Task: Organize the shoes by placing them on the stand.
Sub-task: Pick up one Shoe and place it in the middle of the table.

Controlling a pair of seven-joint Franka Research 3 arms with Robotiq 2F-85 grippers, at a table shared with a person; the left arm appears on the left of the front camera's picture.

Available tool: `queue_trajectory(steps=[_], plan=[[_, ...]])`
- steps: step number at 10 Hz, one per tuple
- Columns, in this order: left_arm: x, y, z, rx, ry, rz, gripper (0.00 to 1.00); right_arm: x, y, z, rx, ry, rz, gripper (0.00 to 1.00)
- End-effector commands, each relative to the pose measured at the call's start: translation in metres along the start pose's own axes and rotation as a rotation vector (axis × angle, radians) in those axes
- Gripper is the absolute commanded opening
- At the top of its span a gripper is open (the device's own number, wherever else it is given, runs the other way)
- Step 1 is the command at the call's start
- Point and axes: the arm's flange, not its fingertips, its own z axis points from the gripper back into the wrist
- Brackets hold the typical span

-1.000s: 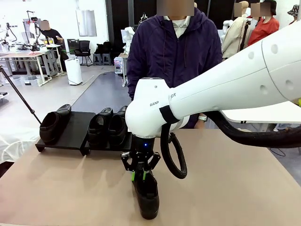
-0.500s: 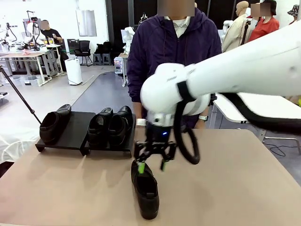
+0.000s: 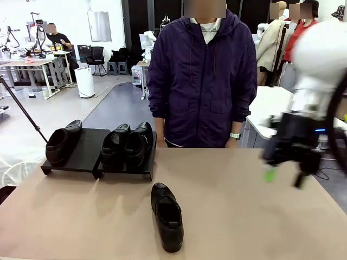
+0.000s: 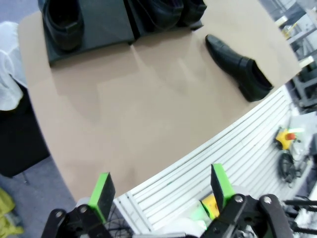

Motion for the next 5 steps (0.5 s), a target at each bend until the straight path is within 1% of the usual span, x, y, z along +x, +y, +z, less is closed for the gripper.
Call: queue_trajectory(steps=[1,2,3,4,5], plan=[[0.001,-0.002,0.001,-0.001,-0.007,0.009,1.0,-0.035,-0.079,0.03,0.116,-0.159,0.083,1.0],[0.001,-0.002,0.001,-0.001,-0.007,0.009,1.0,-0.066,-0.113,0.033,0.14,-0.268,0.053,1.0],[0.001,-0.002,0.001,-0.001,-0.007,0.009,1.0,-0.085,-0.126,0.028,0.14,-0.329,0.053,1.0],[0.001,-0.002,0.001,-0.001,-0.007,0.009,1.0,-0.09,-0.129,0.023,0.135,-0.344,0.058,1.0],[0.001,-0.002,0.001,-0.001,-0.007,0.009,1.0,-0.08,-0.125,0.017,0.106,-0.343,0.04,1.0]])
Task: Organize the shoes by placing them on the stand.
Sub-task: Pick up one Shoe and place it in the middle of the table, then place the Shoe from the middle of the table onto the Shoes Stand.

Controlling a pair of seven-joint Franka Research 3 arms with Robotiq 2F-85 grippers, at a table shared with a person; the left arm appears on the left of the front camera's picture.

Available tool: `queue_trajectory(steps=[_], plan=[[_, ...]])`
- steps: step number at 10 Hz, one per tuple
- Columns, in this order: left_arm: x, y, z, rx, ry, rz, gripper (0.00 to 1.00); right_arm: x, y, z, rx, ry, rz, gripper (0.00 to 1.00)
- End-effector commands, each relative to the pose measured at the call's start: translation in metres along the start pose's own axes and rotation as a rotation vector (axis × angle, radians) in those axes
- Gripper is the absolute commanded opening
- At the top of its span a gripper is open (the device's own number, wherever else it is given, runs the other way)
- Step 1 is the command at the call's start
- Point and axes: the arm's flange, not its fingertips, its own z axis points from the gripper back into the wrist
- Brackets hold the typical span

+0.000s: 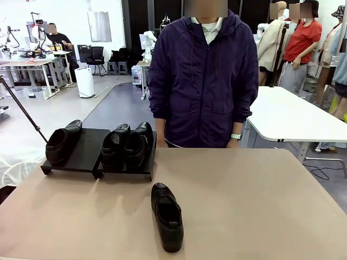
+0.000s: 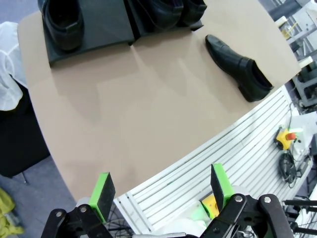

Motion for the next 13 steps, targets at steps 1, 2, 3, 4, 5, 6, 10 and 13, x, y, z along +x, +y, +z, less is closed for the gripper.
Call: queue_trajectory(steps=[1,2,3,4,5,6,10,13], plan=[[0.001,-0.002,0.001,-0.001,-0.006,0.009,1.0,0.004,0.002,0.007,0.01,0.025,-0.003,1.0],[0.001,-0.002,0.001,-0.001,-0.006,0.009,1.0,0.004,0.002,0.007,0.01,0.025,-0.003,1.0],[0.001,-0.002,0.001,-0.001,-0.006,0.009,1.0,0.004,0.002,0.007,0.01,0.025,-0.003,1.0],[0.001,-0.002,0.001,-0.001,-0.006,0.009,1.0,0.004,0.002,0.007,0.01,0.025,-0.003,1.0],[0.001,-0.002,0.001,-0.001,-0.006,0.009,1.0,0.004,0.002,0.007,0.01,0.025,-0.003,1.0],[0.001,-0.002,0.001,-0.001,-0.006,0.009,1.0,0.004,0.002,0.007,0.01,0.025,-0.003,1.0],[0.0,0.0,0.0,0.0,0.0,0.0,1.0,0.004,0.002,0.007,0.01,0.025,-0.003,1.0],[0.04,-0.122,-0.064,0.16,0.317,0.405,1.0,0.004,0.002,0.007,0.01,0.025,-0.003,1.0]])
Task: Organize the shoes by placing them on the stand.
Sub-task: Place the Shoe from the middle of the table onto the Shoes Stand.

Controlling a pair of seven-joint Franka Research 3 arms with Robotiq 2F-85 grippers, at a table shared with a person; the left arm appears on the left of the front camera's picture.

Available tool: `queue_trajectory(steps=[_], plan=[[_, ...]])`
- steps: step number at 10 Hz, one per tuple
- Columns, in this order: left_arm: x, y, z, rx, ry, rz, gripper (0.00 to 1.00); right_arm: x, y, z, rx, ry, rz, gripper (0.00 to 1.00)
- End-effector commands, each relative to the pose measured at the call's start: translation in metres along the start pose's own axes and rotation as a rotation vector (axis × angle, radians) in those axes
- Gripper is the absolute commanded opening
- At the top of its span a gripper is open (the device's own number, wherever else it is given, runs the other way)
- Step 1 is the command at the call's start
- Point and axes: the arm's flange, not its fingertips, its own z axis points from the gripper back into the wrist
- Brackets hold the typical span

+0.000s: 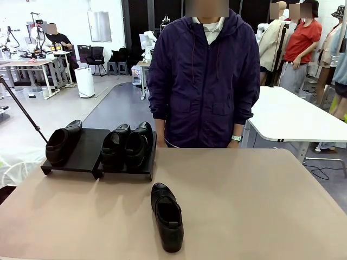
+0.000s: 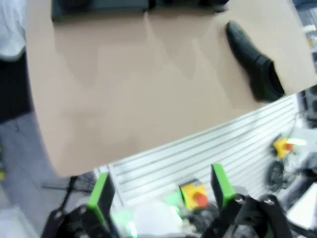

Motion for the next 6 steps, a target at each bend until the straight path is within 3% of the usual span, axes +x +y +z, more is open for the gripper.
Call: queue_trajectory(steps=[1,5,6], plan=[[-0.001,-0.123,-0.035,0.037,0.115,0.12,1.0,0.002,0.001,0.004,0.005,0.002,-0.001,1.0],[-0.025,-0.279,-0.14,-0.001,0.185,0.084,1.0,0.002,0.001,0.004,0.005,0.002,-0.001,1.0],[-0.043,-0.31,-0.168,-0.011,0.125,0.135,1.0,0.002,0.001,0.004,0.005,0.002,-0.001,1.0]])
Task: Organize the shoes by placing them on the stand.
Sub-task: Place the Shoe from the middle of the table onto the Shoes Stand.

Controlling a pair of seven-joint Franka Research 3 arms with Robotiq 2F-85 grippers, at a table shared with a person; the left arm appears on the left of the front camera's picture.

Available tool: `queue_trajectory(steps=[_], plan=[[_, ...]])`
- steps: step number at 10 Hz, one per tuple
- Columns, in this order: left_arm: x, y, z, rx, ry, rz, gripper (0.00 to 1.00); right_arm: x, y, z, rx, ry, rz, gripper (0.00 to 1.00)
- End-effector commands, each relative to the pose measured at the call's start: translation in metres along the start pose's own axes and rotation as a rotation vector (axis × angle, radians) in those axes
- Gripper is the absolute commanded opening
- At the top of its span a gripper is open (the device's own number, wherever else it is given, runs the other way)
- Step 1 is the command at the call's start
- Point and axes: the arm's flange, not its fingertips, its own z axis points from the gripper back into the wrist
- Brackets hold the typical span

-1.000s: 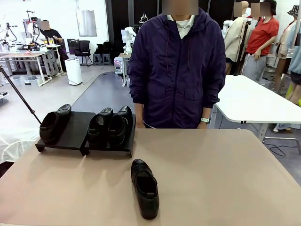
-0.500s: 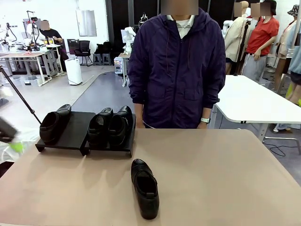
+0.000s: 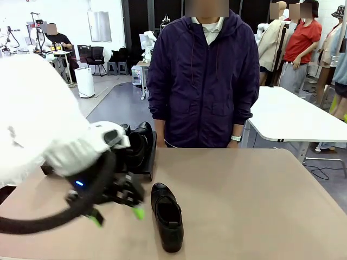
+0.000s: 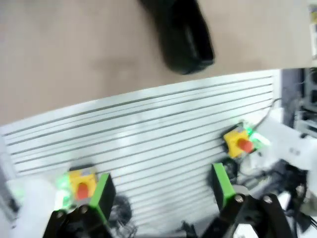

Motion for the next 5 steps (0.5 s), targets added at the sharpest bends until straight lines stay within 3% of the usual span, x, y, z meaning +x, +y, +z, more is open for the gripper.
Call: queue_trajectory(steps=[1,2,3,5], plan=[[0.004,-0.027,-0.04,-0.055,-0.06,0.066,1.0,0.002,0.0,0.004,0.005,0.002,-0.001,1.0],[0.01,-0.032,-0.054,-0.005,-0.182,0.051,1.0,0.002,0.0,0.004,0.005,0.002,-0.001,1.0],[-0.006,-0.021,-0.023,-0.021,-0.022,0.02,1.0,0.002,0.0,0.004,0.005,0.002,-0.001,1.0],[-0.006,-0.021,-0.023,-0.021,-0.022,0.02,1.0,0.002,0.0,0.004,0.005,0.002,-0.001,1.0]])
